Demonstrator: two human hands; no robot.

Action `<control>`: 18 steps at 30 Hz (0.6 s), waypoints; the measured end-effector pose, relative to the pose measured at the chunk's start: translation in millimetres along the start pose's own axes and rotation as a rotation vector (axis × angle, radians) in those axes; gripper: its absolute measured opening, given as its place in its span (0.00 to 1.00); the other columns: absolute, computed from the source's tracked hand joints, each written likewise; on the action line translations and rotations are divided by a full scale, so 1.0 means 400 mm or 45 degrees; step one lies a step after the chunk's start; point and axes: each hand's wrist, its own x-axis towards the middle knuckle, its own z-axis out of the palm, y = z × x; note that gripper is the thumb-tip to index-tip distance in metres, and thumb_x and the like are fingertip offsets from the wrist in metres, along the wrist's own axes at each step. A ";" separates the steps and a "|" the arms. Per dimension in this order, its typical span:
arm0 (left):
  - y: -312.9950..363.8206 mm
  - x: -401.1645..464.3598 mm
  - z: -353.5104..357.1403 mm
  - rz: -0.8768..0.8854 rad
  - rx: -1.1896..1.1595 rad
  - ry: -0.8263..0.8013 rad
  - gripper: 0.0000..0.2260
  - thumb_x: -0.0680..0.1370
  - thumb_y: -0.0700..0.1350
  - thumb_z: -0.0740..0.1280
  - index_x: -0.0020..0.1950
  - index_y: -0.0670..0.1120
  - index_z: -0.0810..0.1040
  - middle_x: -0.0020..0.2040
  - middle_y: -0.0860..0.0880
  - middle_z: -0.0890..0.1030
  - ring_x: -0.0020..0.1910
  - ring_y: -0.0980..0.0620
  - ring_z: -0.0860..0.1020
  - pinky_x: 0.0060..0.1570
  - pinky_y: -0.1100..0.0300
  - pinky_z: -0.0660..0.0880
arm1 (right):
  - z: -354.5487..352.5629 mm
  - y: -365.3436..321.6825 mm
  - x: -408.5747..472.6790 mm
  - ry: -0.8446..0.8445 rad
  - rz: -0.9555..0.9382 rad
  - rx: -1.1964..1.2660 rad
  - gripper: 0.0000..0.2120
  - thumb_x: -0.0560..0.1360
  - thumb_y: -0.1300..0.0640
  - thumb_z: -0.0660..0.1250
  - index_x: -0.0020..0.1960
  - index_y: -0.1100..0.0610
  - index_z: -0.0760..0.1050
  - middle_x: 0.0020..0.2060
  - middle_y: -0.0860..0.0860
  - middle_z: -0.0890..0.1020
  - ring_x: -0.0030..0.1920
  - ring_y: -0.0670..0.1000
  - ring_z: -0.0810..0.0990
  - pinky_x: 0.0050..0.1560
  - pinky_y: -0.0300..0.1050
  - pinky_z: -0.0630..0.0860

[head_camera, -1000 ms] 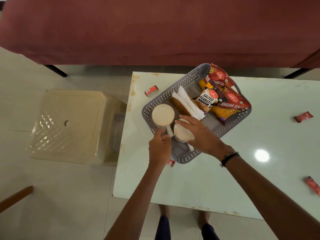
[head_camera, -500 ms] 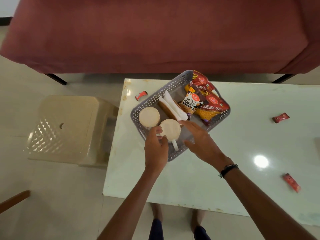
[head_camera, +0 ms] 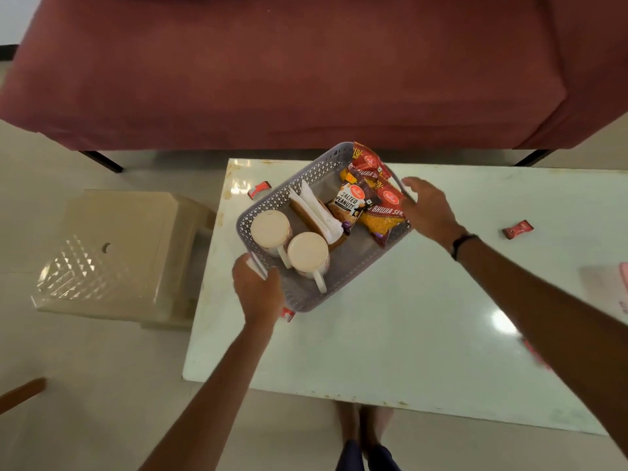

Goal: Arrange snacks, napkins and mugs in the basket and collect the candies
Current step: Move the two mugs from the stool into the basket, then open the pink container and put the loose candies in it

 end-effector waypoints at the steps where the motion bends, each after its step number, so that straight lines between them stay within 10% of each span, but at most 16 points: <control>1: -0.006 0.021 -0.003 -0.063 -0.009 0.002 0.27 0.76 0.42 0.66 0.72 0.42 0.60 0.74 0.43 0.63 0.72 0.43 0.63 0.69 0.49 0.66 | 0.001 0.001 0.031 -0.010 0.077 0.033 0.20 0.78 0.59 0.61 0.69 0.61 0.67 0.65 0.56 0.74 0.63 0.54 0.73 0.53 0.41 0.70; 7: -0.039 0.102 0.011 -0.464 -0.154 -0.094 0.25 0.77 0.44 0.65 0.73 0.45 0.60 0.73 0.43 0.66 0.69 0.41 0.68 0.65 0.49 0.69 | 0.057 0.011 0.141 0.015 0.348 0.300 0.19 0.78 0.57 0.59 0.68 0.57 0.69 0.66 0.54 0.74 0.62 0.55 0.76 0.54 0.44 0.75; 13: -0.065 0.162 0.043 -0.633 -0.328 -0.182 0.02 0.77 0.39 0.64 0.48 0.43 0.76 0.49 0.45 0.78 0.49 0.49 0.75 0.47 0.57 0.72 | 0.067 0.042 0.185 -0.101 0.475 0.534 0.16 0.80 0.54 0.59 0.65 0.57 0.72 0.58 0.56 0.80 0.47 0.53 0.82 0.50 0.47 0.79; 18: -0.067 0.157 0.041 -0.572 -0.372 -0.278 0.13 0.80 0.39 0.60 0.63 0.44 0.74 0.56 0.46 0.77 0.56 0.48 0.75 0.55 0.54 0.72 | 0.069 0.071 0.164 -0.058 0.467 0.658 0.09 0.78 0.54 0.63 0.48 0.57 0.80 0.39 0.51 0.83 0.39 0.53 0.82 0.54 0.56 0.79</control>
